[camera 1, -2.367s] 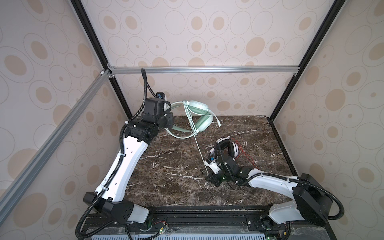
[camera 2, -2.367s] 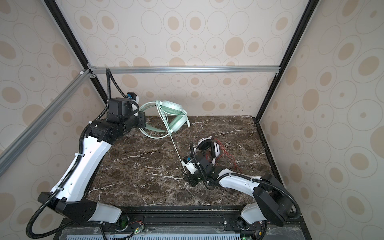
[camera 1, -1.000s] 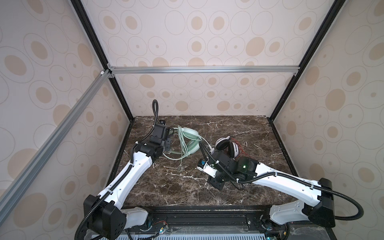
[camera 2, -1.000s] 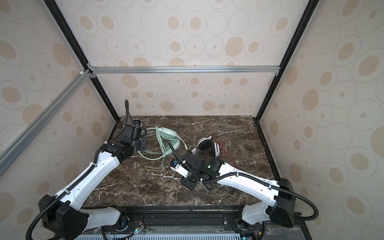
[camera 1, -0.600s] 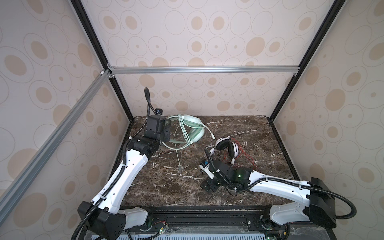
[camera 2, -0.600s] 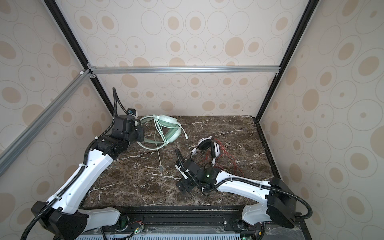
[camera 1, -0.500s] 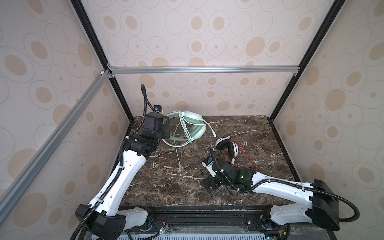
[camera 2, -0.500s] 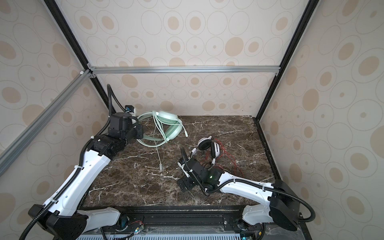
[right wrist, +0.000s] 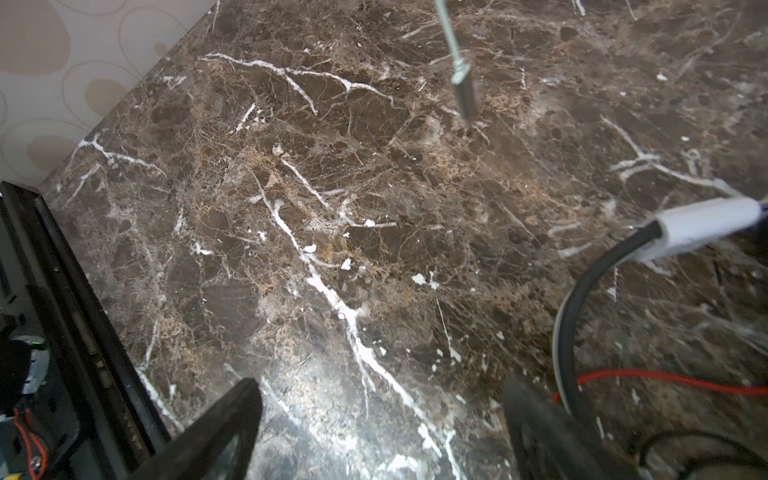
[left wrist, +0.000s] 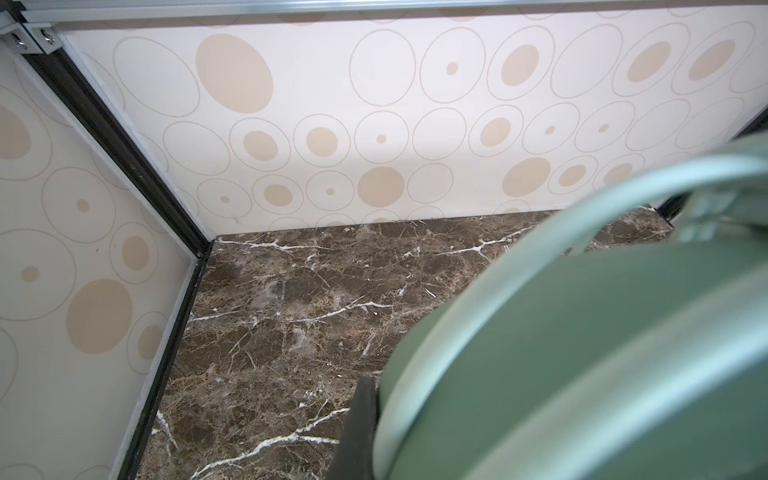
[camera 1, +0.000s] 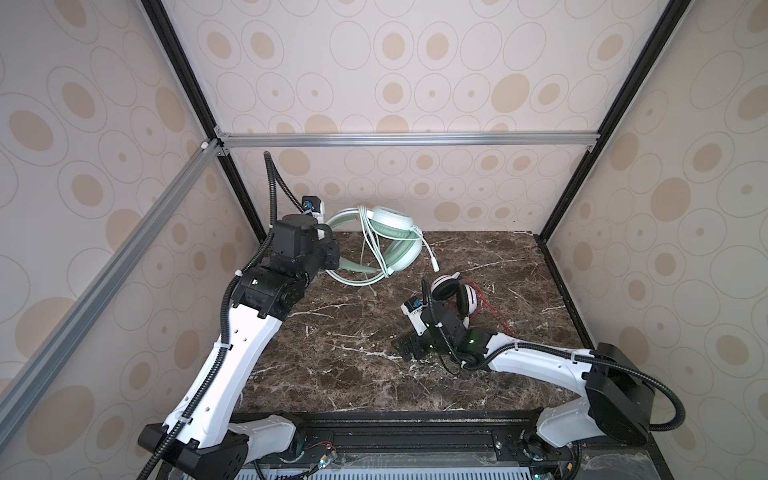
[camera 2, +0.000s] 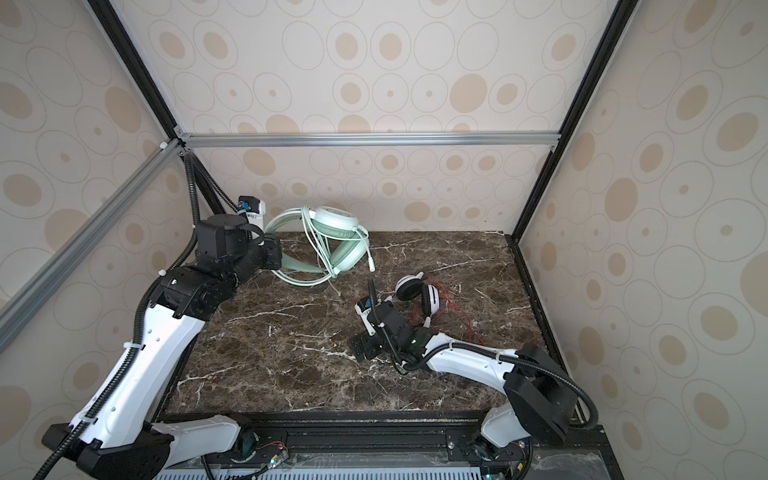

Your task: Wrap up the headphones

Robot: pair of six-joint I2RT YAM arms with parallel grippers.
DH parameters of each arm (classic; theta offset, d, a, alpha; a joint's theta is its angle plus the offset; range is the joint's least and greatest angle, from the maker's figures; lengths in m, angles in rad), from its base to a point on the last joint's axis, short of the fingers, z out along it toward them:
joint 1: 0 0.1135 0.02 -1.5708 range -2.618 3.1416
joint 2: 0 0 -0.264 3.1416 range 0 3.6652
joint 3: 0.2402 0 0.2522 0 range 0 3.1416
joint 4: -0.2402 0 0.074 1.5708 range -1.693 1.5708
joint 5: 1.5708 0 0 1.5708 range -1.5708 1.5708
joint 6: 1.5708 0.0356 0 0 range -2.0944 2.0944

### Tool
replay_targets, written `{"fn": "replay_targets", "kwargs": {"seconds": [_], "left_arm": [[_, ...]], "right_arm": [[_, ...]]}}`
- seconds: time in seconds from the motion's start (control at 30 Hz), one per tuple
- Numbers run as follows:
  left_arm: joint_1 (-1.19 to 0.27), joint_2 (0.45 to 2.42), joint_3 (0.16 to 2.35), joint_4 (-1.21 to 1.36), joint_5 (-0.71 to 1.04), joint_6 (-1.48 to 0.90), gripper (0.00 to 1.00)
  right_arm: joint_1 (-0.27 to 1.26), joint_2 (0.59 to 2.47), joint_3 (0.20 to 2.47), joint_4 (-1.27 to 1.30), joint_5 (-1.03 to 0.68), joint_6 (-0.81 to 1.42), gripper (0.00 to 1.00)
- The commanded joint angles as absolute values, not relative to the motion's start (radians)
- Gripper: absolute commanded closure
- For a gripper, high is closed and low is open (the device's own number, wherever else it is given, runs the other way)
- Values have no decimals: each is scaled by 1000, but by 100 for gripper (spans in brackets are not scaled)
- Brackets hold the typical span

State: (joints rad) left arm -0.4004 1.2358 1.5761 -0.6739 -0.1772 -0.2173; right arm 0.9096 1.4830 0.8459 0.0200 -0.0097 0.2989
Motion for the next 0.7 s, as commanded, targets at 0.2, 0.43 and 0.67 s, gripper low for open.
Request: {"fn": "replay_targets", "kwargs": {"seconds": [0.2,0.43,0.67], "left_arm": [[-416,1259,1700,-632,-147,-225,100],[-419,1290,1767,-660,-138,-226,100],[-423,1307,1810,-682,-135,-237,100]], "right_arm": [[780,1713,922,259,-258,170,28],[735,1903,1073,269,-394,0,22],[733,2037,1187,359,-525,43,22]]}}
